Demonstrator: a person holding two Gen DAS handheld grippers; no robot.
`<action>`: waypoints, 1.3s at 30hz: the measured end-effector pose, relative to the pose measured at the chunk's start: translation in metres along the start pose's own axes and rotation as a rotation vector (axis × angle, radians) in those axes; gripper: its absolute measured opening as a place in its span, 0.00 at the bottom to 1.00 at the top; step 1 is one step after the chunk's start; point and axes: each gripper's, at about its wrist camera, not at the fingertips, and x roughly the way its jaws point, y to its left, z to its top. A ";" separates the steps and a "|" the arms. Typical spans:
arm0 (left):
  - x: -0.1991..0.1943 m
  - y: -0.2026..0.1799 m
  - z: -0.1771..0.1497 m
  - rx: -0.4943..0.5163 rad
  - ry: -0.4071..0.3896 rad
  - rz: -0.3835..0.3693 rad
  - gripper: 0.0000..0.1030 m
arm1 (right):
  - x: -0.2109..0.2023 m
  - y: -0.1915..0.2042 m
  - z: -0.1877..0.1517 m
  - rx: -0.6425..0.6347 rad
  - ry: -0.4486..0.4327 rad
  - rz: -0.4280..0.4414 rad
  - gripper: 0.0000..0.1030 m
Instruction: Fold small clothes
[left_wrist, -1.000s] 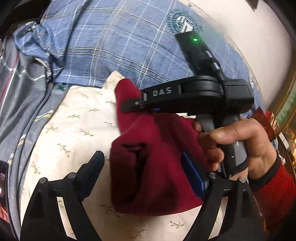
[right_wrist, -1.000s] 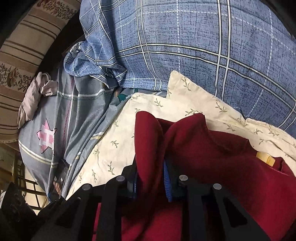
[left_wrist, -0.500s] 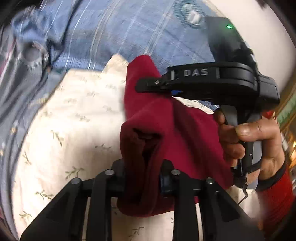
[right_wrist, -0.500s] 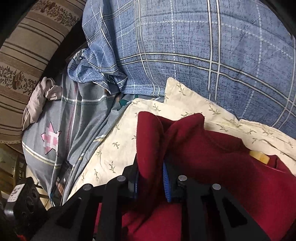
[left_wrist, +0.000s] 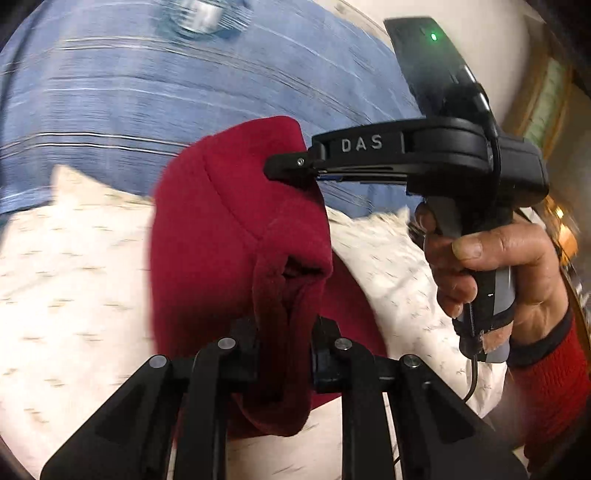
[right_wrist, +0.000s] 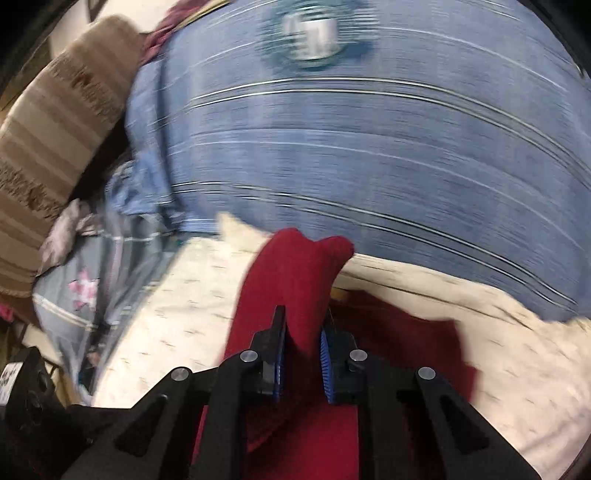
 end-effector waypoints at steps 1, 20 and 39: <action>0.010 -0.007 -0.002 0.004 0.014 -0.008 0.15 | 0.000 -0.018 -0.008 0.019 0.003 -0.045 0.13; -0.011 0.050 -0.031 0.069 0.028 0.138 0.79 | 0.005 -0.069 -0.099 0.352 0.049 0.105 0.71; 0.007 0.042 -0.039 0.092 0.044 0.139 0.79 | -0.020 -0.065 -0.121 0.283 -0.015 -0.063 0.45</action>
